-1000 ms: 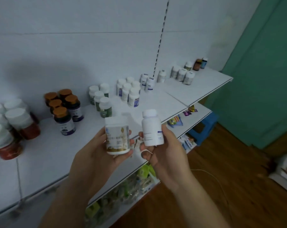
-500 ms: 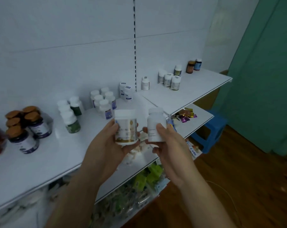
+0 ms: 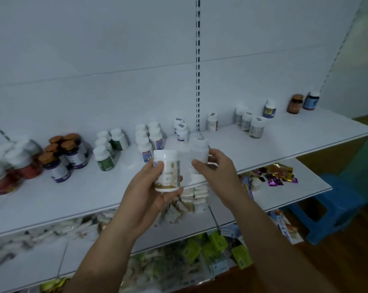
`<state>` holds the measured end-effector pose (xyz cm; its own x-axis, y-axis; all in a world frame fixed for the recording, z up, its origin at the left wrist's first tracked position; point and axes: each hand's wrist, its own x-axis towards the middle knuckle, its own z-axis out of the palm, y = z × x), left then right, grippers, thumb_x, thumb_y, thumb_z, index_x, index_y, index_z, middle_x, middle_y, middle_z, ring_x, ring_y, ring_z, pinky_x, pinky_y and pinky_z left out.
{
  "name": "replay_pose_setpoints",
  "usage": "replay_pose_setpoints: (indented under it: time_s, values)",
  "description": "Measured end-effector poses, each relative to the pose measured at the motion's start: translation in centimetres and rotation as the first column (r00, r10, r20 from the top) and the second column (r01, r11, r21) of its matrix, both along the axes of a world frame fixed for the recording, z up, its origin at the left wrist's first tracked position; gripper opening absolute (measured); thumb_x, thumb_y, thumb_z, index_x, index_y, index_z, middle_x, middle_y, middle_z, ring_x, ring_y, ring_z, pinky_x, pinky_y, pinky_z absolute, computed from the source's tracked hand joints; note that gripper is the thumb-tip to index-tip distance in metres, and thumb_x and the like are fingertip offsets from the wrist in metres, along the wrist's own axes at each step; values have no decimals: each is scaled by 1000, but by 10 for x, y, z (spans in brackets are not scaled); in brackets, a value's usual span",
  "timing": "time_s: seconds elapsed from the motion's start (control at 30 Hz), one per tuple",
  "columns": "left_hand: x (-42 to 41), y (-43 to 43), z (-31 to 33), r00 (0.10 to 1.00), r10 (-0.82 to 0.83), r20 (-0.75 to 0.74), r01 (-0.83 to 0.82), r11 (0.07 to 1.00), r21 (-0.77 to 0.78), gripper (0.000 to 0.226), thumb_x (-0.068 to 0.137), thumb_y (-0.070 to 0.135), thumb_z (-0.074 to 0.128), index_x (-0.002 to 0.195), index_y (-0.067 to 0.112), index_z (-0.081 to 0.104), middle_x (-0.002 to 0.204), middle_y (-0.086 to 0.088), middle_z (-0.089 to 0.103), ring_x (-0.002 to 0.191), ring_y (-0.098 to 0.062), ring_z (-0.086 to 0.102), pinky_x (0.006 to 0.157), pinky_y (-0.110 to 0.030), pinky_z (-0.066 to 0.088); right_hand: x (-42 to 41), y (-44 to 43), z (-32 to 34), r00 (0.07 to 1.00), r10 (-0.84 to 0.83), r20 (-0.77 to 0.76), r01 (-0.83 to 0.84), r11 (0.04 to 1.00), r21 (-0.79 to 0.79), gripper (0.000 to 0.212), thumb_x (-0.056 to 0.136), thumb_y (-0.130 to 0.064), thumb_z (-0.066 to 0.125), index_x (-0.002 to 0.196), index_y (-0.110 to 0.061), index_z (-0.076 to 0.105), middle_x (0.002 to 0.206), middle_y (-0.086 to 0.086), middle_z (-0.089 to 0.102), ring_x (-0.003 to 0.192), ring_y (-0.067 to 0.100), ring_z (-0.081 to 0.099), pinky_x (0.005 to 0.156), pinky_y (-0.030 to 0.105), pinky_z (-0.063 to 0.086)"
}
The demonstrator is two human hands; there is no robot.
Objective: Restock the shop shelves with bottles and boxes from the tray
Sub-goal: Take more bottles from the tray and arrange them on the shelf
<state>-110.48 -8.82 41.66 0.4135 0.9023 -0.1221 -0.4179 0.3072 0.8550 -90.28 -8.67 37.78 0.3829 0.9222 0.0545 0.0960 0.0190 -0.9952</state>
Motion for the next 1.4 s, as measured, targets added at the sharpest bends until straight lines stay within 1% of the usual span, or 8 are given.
replay_pose_setpoints:
  time_s: [0.27, 0.37, 0.57, 1.07, 1.17, 1.23, 1.3, 1.4]
  values:
    - [20, 56, -17, 995, 97, -30, -97, 995, -6, 52, 92, 34, 61, 139, 13, 62, 127, -15, 73, 107, -28, 73, 86, -39, 63, 26, 117, -39, 907, 149, 394, -109, 986, -123, 42, 93, -22, 76, 131, -15, 58, 116, -3, 63, 102, 17, 61, 89, 33, 51]
    - [29, 79, -25, 994, 102, -35, -103, 994, -35, 50, 91, 34, 61, 138, 16, 63, 129, -15, 72, 109, -29, 73, 85, -39, 63, 31, 142, -48, 871, 176, 458, -122, 982, -144, 44, 93, -22, 76, 132, -14, 58, 116, 0, 65, 103, 18, 64, 80, 25, 48]
    - [46, 115, -32, 993, 120, -22, -121, 991, -54, 53, 87, 31, 62, 137, 15, 63, 128, -13, 74, 113, -30, 72, 81, -38, 63, 40, 175, -60, 851, 170, 497, -123, 984, -128, 37, 92, -23, 76, 126, -13, 65, 115, 4, 68, 100, 19, 64, 84, 33, 53]
    - [69, 123, -40, 981, 192, -36, -192, 981, -15, 45, 93, 27, 57, 136, 18, 63, 128, -11, 74, 115, -30, 73, 82, -38, 64, 52, 186, -77, 905, 179, 385, -143, 982, -119, 32, 91, -29, 77, 120, -30, 64, 111, -14, 70, 101, 7, 68, 92, 39, 59]
    - [83, 118, -37, 975, 220, -36, -221, 975, 0, 44, 93, 26, 56, 136, 19, 64, 129, -10, 74, 118, -30, 71, 86, -40, 64, 58, 173, -68, 919, 201, 340, -151, 974, -168, 47, 94, -28, 75, 137, -28, 55, 126, -12, 60, 115, 13, 64, 98, 35, 55]
    - [96, 113, -36, 976, 213, -40, -212, 977, 26, 46, 95, 23, 54, 141, 18, 61, 134, -11, 71, 123, -31, 69, 95, -46, 61, 67, 153, -58, 939, 202, 279, -166, 975, -149, 48, 102, -27, 66, 148, -25, 50, 140, -7, 55, 123, 11, 59, 107, 36, 52]
    - [115, 108, -37, 978, 196, -73, -191, 980, 63, 47, 97, 18, 59, 144, 16, 59, 138, -13, 68, 128, -34, 66, 104, -55, 55, 81, 125, -44, 953, 256, 160, -251, 967, -50, 32, 108, -24, 56, 139, -28, 57, 134, -8, 64, 120, 7, 62, 108, 38, 52]
    - [156, 99, -40, 974, 178, -139, -164, 981, 107, 45, 95, 15, 69, 140, 13, 62, 132, -20, 69, 124, -41, 66, 109, -63, 49, 118, 85, -31, 928, 374, 5, -373, 926, 53, 37, 104, -21, 53, 140, -22, 61, 129, -8, 71, 122, 12, 65, 105, 38, 54]
